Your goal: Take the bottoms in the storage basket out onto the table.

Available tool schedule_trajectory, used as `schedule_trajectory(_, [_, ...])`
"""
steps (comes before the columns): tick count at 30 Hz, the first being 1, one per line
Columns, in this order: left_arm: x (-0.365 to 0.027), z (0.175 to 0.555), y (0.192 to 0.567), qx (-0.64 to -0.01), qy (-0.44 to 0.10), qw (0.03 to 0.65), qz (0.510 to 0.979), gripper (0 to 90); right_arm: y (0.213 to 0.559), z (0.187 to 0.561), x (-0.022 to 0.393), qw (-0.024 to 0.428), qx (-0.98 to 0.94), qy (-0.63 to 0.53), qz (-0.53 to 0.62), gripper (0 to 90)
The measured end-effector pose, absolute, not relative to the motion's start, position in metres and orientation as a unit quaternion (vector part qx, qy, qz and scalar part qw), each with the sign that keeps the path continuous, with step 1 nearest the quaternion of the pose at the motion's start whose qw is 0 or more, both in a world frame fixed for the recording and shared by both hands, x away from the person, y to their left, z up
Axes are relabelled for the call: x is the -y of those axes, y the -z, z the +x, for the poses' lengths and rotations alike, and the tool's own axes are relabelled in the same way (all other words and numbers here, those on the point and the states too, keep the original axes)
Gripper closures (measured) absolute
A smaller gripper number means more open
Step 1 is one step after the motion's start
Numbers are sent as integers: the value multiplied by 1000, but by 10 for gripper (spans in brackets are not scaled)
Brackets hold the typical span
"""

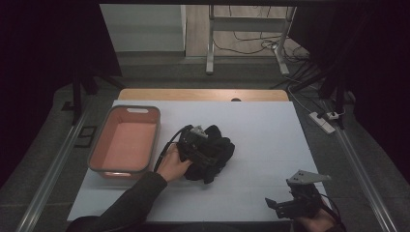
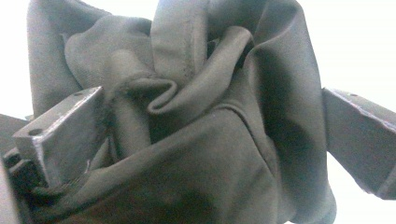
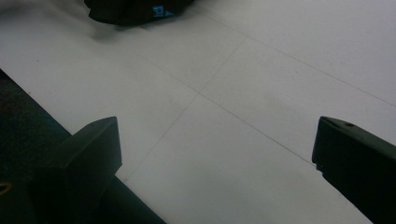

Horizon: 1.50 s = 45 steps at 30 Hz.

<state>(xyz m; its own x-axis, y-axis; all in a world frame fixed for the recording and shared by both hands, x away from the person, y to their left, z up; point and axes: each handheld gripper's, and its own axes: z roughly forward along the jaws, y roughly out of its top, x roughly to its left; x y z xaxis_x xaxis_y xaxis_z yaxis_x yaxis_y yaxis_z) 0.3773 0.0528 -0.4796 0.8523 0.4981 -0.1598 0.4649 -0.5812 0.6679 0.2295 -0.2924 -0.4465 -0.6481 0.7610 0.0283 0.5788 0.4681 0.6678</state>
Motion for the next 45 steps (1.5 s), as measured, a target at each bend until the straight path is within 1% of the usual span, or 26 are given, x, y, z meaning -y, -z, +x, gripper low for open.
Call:
schedule_trajectory(17, [-57,368,470,-256,-32,369,893,0,446,229,292,139,-847,-330,394,12])
schedule_trajectory(31, [-62,362,463,-260,-41,369,892,0,447,229,292,139,-847,-330,392,13])
schedule_trajectory(45, [-70,361,450,-261,-39,396,880,0,447,229,292,139,-849,-327,392,13])
